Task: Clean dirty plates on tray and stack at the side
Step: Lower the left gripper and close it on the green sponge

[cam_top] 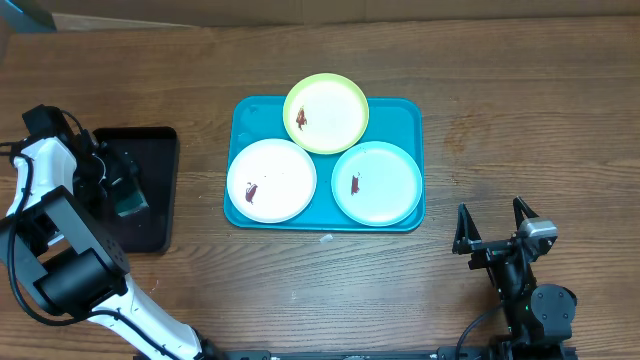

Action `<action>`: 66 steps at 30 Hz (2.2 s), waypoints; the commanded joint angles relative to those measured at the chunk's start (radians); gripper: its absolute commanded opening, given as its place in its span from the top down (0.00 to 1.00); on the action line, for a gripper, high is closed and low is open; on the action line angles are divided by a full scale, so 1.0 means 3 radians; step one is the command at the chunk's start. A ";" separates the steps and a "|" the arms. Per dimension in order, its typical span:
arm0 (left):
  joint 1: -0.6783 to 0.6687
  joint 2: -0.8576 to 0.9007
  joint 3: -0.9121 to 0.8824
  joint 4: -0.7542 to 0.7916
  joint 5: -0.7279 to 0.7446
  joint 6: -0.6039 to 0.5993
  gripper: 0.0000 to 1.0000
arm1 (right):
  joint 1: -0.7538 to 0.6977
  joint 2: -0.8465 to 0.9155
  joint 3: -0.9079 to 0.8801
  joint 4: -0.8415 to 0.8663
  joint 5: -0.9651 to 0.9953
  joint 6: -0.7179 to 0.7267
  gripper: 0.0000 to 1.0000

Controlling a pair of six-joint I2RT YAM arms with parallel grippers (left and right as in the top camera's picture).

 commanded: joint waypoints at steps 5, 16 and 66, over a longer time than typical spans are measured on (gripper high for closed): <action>-0.0004 0.0047 -0.0127 0.0038 0.0011 0.0165 0.24 | -0.0011 -0.0039 -0.0036 0.0017 0.0023 0.0013 0.00; -0.0074 0.0046 -0.0440 0.0268 -0.0041 0.0167 0.60 | -0.0011 -0.0039 -0.0036 0.0018 0.0023 0.0013 0.00; -0.0075 0.0046 -0.0131 -0.0050 -0.0201 0.0127 0.95 | -0.0011 -0.0039 -0.0036 0.0017 0.0023 0.0013 0.00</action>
